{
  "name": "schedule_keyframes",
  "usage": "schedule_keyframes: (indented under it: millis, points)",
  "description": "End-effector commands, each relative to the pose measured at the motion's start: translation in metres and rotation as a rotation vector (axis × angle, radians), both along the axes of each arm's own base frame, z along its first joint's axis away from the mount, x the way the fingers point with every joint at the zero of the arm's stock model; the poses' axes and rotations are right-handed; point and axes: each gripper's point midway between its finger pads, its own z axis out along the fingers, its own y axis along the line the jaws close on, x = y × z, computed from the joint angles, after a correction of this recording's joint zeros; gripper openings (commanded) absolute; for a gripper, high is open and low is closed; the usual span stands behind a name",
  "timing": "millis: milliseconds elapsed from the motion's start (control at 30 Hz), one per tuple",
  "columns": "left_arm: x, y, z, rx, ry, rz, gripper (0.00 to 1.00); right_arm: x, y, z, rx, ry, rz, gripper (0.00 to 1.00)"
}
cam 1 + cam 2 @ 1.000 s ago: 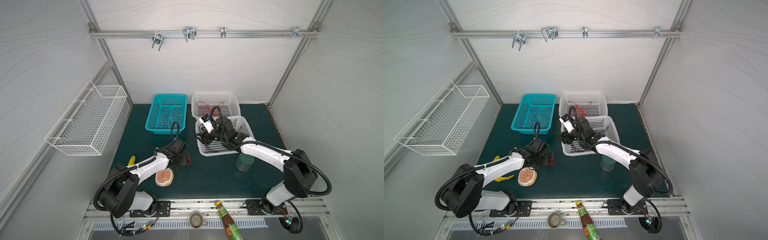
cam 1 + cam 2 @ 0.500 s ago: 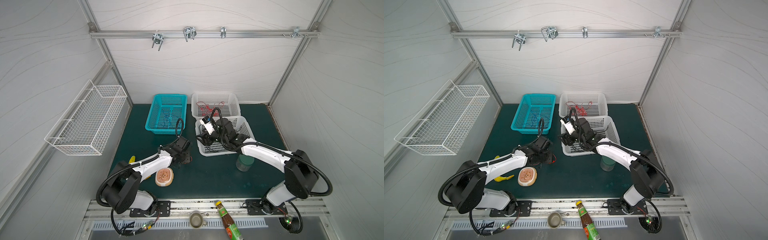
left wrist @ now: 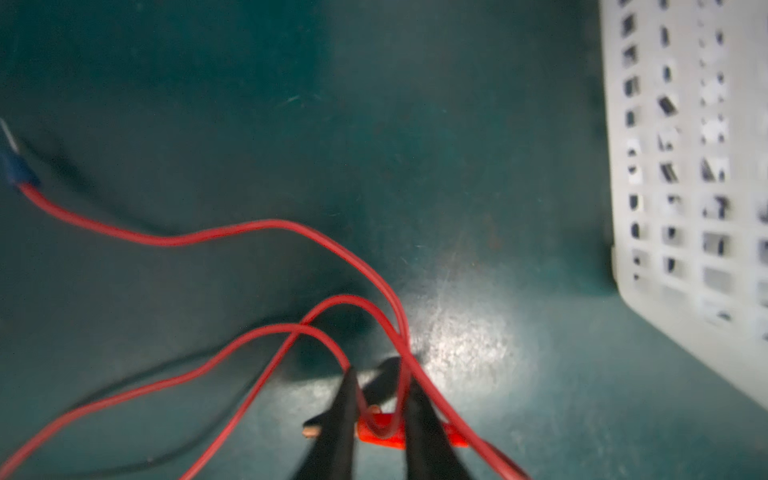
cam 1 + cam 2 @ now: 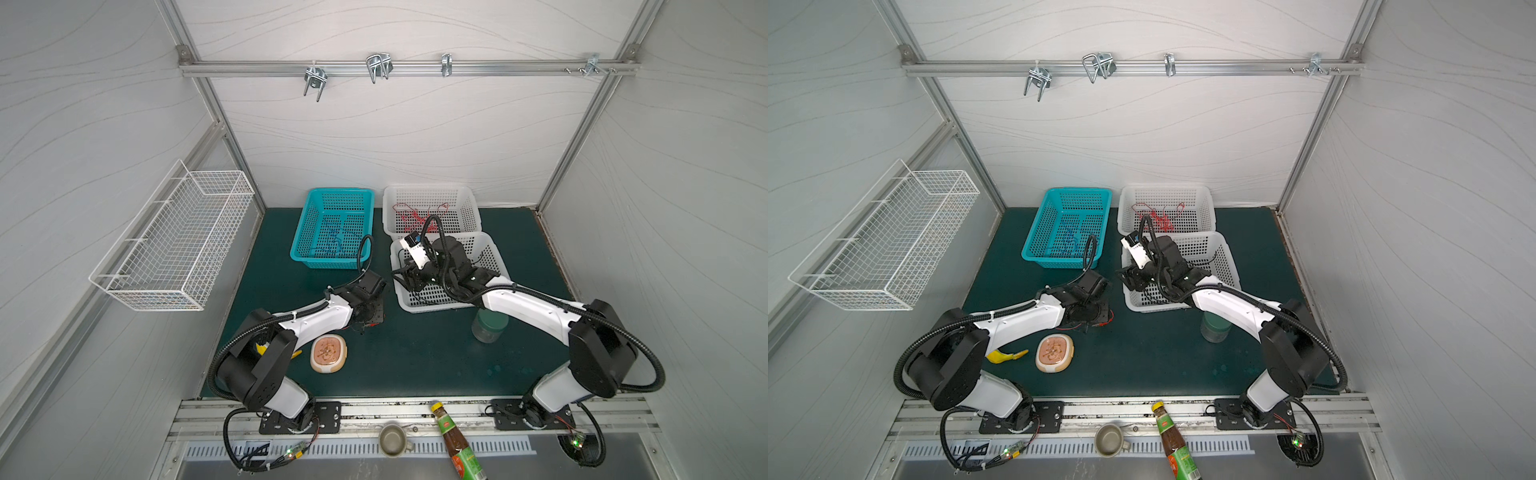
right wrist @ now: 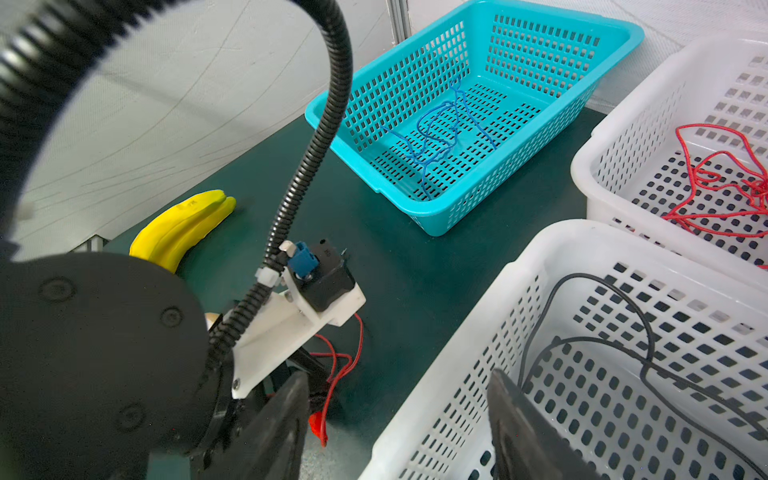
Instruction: Untangle the cables
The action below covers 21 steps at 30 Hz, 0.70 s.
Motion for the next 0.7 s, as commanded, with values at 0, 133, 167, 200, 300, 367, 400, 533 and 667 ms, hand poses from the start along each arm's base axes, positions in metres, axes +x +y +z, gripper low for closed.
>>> schedule_keyframes:
  millis: [0,133,167,200,300,367,400,533,667]
  points:
    - [0.015,-0.008,0.011,-0.003,-0.051,0.001,0.07,-0.006,0.001,0.005,0.013,0.001,0.013,0.68]
    - [0.013,-0.009,0.018,0.002,-0.074,-0.009,0.00,-0.006,-0.001,0.004,0.008,-0.002,0.011,0.68]
    - [0.013,-0.008,0.021,0.002,-0.081,-0.010,0.00,-0.006,-0.001,0.004,0.007,-0.005,0.009,0.68]
    - [0.013,-0.007,0.025,-0.001,-0.092,-0.010,0.00,-0.006,-0.001,0.004,0.005,-0.005,0.009,0.68]
    - [0.012,-0.005,0.038,-0.021,-0.131,-0.006,0.00,-0.005,-0.001,0.004,0.006,-0.014,0.003,0.68]
    - [0.011,-0.004,0.049,-0.041,-0.161,-0.007,0.00,-0.003,-0.002,0.005,0.010,-0.020,-0.011,0.68]
    - [0.010,-0.004,0.055,-0.053,-0.180,-0.008,0.00,-0.001,-0.004,0.005,0.012,-0.026,-0.021,0.68]
    - [0.006,-0.002,0.084,-0.113,-0.267,-0.013,0.00,0.002,-0.008,0.008,0.028,-0.037,-0.047,0.68]
    - [0.001,-0.001,0.112,-0.176,-0.351,-0.028,0.00,0.000,-0.007,0.008,0.039,-0.030,-0.032,0.68]
